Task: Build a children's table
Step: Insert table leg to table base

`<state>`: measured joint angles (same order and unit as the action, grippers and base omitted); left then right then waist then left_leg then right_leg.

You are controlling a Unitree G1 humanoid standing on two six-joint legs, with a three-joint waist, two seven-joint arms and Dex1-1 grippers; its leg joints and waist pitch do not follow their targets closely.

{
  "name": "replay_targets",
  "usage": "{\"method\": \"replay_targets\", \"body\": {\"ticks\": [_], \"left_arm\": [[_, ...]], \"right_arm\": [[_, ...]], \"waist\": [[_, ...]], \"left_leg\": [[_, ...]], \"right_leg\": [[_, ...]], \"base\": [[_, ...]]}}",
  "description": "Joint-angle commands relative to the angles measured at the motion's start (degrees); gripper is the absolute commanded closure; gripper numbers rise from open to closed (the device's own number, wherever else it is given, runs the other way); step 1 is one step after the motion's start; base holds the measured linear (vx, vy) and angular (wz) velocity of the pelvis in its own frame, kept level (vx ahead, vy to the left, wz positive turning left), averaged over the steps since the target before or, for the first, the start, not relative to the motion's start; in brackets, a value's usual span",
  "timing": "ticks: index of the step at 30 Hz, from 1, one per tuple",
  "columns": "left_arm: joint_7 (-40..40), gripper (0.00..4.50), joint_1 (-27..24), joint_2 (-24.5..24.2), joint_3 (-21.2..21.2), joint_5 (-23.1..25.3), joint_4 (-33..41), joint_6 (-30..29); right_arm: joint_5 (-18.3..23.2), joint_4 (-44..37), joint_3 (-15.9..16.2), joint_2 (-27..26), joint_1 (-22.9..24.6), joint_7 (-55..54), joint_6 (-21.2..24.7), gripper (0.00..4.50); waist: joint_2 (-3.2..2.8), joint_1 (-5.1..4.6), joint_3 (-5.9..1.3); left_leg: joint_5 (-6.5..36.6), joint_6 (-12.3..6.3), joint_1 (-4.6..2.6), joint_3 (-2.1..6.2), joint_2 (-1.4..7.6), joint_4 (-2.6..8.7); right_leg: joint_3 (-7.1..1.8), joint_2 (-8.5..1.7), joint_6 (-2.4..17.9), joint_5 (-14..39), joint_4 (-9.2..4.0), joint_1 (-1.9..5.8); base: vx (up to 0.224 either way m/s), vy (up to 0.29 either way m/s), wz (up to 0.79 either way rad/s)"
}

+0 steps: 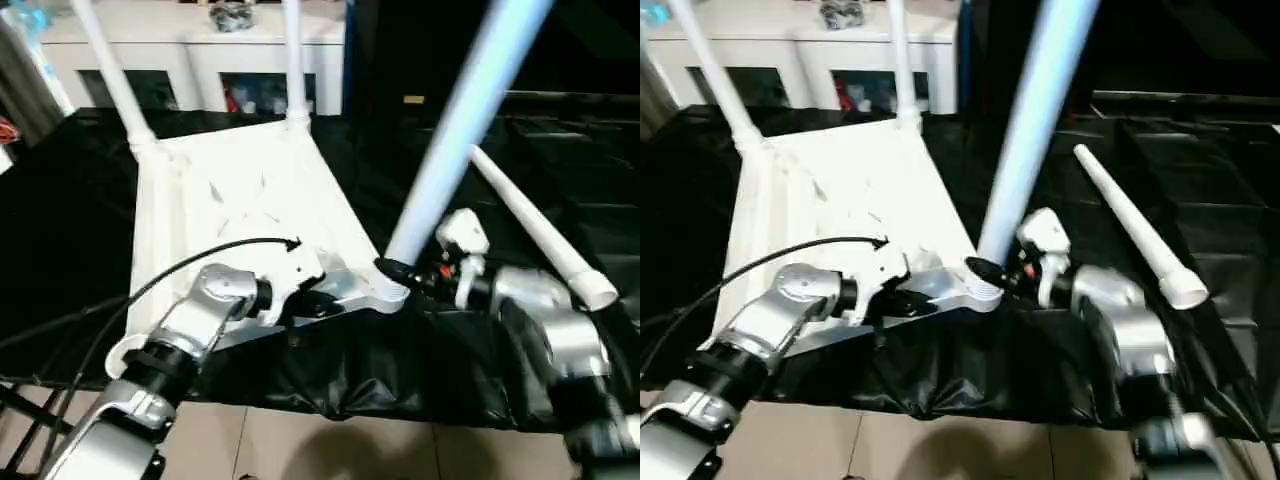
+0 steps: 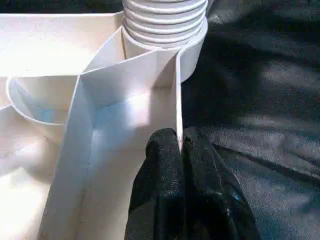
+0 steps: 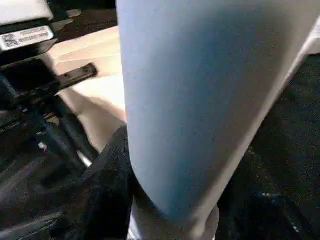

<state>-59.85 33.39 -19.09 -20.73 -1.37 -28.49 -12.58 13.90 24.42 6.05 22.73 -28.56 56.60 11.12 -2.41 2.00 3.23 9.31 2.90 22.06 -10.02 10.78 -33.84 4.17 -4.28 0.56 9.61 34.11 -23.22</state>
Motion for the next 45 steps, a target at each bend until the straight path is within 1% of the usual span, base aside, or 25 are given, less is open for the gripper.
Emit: {"method": "replay_targets", "body": {"ticks": [1,2,3,8,16,17,18,19,20,21,22,23,24,26,28,29,30,31,32,33,34,37,40,44,45], "left_arm": [[-1.78,4.50,-0.49,-1.45,-0.29,0.50,2.29,-0.42],[-2.67,4.50,-1.05,-2.03,-0.43,0.34,3.93,-0.75],[-3.15,4.50,-1.24,-2.32,-0.53,0.25,4.58,-0.78],[-5.40,4.50,-1.84,-3.98,-1.12,-0.09,7.54,-1.82],[-8.96,4.50,-1.39,-6.61,-2.49,0.40,9.08,-1.67],[-8.99,4.50,-1.35,-6.64,-2.50,0.43,9.05,-1.65],[-8.94,4.50,-1.28,-6.72,-2.48,0.53,9.05,-1.69],[-8.76,4.50,-1.18,-6.73,-2.41,0.61,8.99,-1.76],[-8.52,4.50,-1.09,-6.67,-2.31,0.66,8.89,-1.84],[-7.06,4.50,-0.75,-6.04,-1.79,0.68,8.43,-2.23],[-6.29,4.50,-0.60,-5.69,-1.50,0.66,8.22,-2.48],[-4.90,4.50,-0.40,-5.11,-1.05,0.66,8.00,-2.84],[-1.68,4.50,0.17,-3.75,-0.04,0.83,7.44,-3.81],[0.92,4.50,0.80,-2.57,0.75,0.97,6.94,-4.85],[2.39,4.50,1.20,-1.87,1.14,1.16,6.92,-5.56],[4.33,4.50,1.67,-0.94,1.58,1.53,7.28,-6.67],[5.33,4.50,1.89,-0.46,1.85,1.66,7.51,-7.38],[8.72,4.50,2.68,1.34,2.71,2.09,8.59,-9.87],[9.58,4.50,2.89,1.92,2.99,2.09,9.01,-10.80],[9.99,4.50,2.99,2.20,3.12,2.08,9.21,-11.25],[10.85,4.50,3.16,2.81,3.31,2.15,9.79,-12.14],[16.10,4.50,3.64,6.10,4.04,3.08,12.40,-16.64],[20.69,4.50,3.53,9.68,3.49,4.29,14.81,-20.65],[21.68,4.50,3.71,10.15,3.01,4.75,14.15,-20.55],[22.07,4.50,3.80,10.06,2.85,5.05,13.57,-20.13]], "right_arm": [[-0.86,3.08,1.19,0.83,-0.06,1.79,1.69,2.63],[-0.89,3.98,1.93,1.30,-0.49,3.37,1.45,2.63],[-1.04,4.38,2.33,1.50,-0.63,4.17,1.25,2.63],[-2.11,5.57,4.47,2.26,-0.51,8.51,-0.31,2.63],[-4.20,8.91,6.85,2.49,-2.02,12.69,-3.12,2.63],[-4.22,9.06,6.87,2.46,-2.12,12.75,-3.18,2.63],[-4.29,9.59,6.90,2.32,-2.38,12.89,-3.46,2.63],[-4.38,10.22,6.90,2.14,-2.65,12.94,-3.79,2.63],[-4.46,10.75,6.89,1.96,-2.86,12.89,-4.05,2.63],[-4.64,12.11,6.44,1.21,-3.28,11.53,-4.73,2.63],[-4.70,12.72,6.15,0.78,-3.45,10.66,-5.06,2.63],[-4.73,13.64,5.52,0.02,-3.75,8.77,-5.42,2.63],[-5.49,15.53,4.54,-1.34,-4.45,3.92,-6.54,2.63],[-6.32,17.65,3.74,-2.44,-5.31,-0.66,-7.58,2.63],[-7.10,19.60,3.21,-3.26,-6.13,-4.64,-8.04,2.63],[-7.75,21.95,2.54,-4.35,-7.11,-9.43,-8.38,2.63],[-7.96,23.01,2.18,-4.91,-7.55,-11.68,-8.45,2.63],[-7.70,26.72,0.76,-7.03,-9.28,-18.16,-7.82,2.64],[-7.44,27.94,0.28,-7.74,-9.93,-20.08,-7.42,2.64],[-7.31,28.53,0.05,-8.08,-10.24,-21.00,-7.22,2.64],[-7.01,29.82,-0.42,-8.82,-10.97,-22.87,-6.75,2.64],[-6.33,34.43,-1.97,-11.53,-13.72,-28.78,-5.81,2.64],[-6.53,38.13,-2.74,-13.61,-15.98,-33.43,-5.56,2.64],[-7.24,39.30,-2.30,-14.12,-16.53,-34.24,-6.63,2.64],[-7.29,39.67,-2.25,-14.43,-16.67,-34.29,-6.96,2.64]], "waist": [[1.27,0.27,-3.78],[1.45,0.36,-3.75],[1.20,0.48,-3.85],[1.27,0.69,-3.96],[1.33,1.16,-3.87],[1.73,1.07,-3.86],[1.45,1.19,-3.84],[1.42,1.19,-3.92],[1.74,1.17,-3.90],[2.22,1.11,-3.90],[1.91,1.12,-3.83],[1.87,1.10,-3.81],[2.33,0.76,-3.67],[2.54,0.51,-3.65],[2.46,-0.13,-3.45],[2.70,-0.43,-3.37],[2.70,-0.43,-3.37],[2.71,-0.87,-3.40],[2.55,-1.24,-3.37],[2.68,-1.46,-3.47],[2.41,-1.60,-3.51],[2.46,-1.84,-3.67],[2.24,-1.87,-3.77],[2.37,-1.60,-3.92],[2.14,-1.52,-3.97]], "left_leg": [[15.80,-3.39,-0.74,0.61,2.25,3.96],[15.69,-3.32,-0.78,0.61,2.32,4.04],[15.45,-3.18,-0.86,0.67,2.43,4.06],[15.31,-2.99,-0.95,0.63,2.47,4.02],[16.60,-2.11,-1.11,0.66,2.44,4.09],[16.42,-2.19,-0.98,0.58,2.40,4.06],[16.31,-2.16,-1.13,0.63,2.44,4.10],[16.37,-2.03,-1.16,0.65,2.47,4.10],[16.46,-2.02,-1.08,0.64,2.42,4.10],[16.47,-2.09,-1.10,0.59,2.45,4.13],[16.97,-1.89,-1.10,0.67,2.43,4.14],[17.27,-1.74,-1.12,0.67,2.42,4.14],[18.36,-0.84,-1.16,0.74,2.41,4.28],[20.16,-0.03,-1.40,0.88,2.31,4.30],[21.31,0.39,-1.04,1.15,2.18,4.40],[22.30,0.57,-0.98,1.32,2.18,4.41],[22.30,0.57,-0.98,1.32,2.18,4.41],[22.80,1.06,-1.07,1.41,2.14,4.36],[23.27,1.35,-0.93,1.54,2.00,4.33],[23.15,1.37,-0.96,1.48,1.95,4.26],[23.08,1.06,-0.92,1.52,1.94,4.21],[22.46,0.45,-1.17,1.17,2.05,4.08],[20.58,-0.29,-1.02,0.98,2.01,3.95],[18.39,-1.28,-0.81,0.80,1.88,3.85],[17.81,-1.45,-0.79,0.83,1.92,3.84]], "right_leg": [[-2.44,-3.90,10.74,21.14,-4.90,2.51],[-2.48,-3.86,10.98,20.17,-4.82,2.52],[-2.49,-3.90,11.53,18.83,-4.55,2.57],[-2.53,-3.96,12.52,16.48,-4.22,2.70],[-2.54,-3.96,12.48,18.06,-4.30,2.70],[-2.57,-3.92,12.40,17.91,-4.35,2.76],[-2.59,-3.88,12.47,17.66,-4.28,2.68],[-2.56,-3.87,12.64,17.13,-4.21,2.70],[-2.55,-3.86,12.69,17.02,-4.15,2.76],[-2.53,-3.88,12.63,17.35,-4.22,2.76],[-2.54,-4.00,12.47,18.48,-4.24,2.70],[-2.55,-4.01,12.27,19.07,-4.36,2.63],[-2.51,-3.88,12.02,20.29,-4.37,2.45],[-2.36,-4.00,11.04,23.55,-4.77,2.43],[-2.20,-4.03,10.29,25.66,-4.84,2.43],[-2.06,-4.09,9.34,27.73,-4.98,2.45],[-2.06,-4.09,9.34,27.73,-4.98,2.45],[-2.11,-4.27,8.90,28.96,-5.14,2.25],[-1.96,-4.22,8.80,29.42,-5.26,2.31],[-1.98,-4.20,8.84,29.19,-5.23,2.30],[-1.97,-4.15,9.02,28.27,-5.25,2.34],[-2.23,-3.93,11.11,23.85,-5.03,2.19],[-2.28,-3.83,12.31,20.45,-4.74,2.35],[-2.18,-3.74,12.69,17.96,-4.63,2.67],[-2.18,-3.77,12.90,17.10,-4.49,2.70]], "base": [[0.000,0.000,0.00],[0.000,0.000,0.00],[0.000,0.000,0.00],[0.000,0.000,0.00],[0.000,0.000,0.00],[0.000,0.000,0.00],[0.000,0.000,0.00],[0.000,0.000,0.00],[0.000,0.000,0.00],[0.000,0.000,0.00],[0.000,0.000,0.00],[0.000,0.000,0.00],[0.000,0.000,0.00],[0.000,0.000,0.00],[0.000,0.000,0.00],[0.000,0.000,0.00],[0.000,0.000,0.00],[0.000,0.000,0.00],[0.000,0.000,0.00],[0.000,0.000,0.00],[0.000,0.000,0.00],[0.000,0.000,0.00],[0.000,0.000,0.00],[0.000,0.000,0.00],[0.000,0.000,0.00]]}}
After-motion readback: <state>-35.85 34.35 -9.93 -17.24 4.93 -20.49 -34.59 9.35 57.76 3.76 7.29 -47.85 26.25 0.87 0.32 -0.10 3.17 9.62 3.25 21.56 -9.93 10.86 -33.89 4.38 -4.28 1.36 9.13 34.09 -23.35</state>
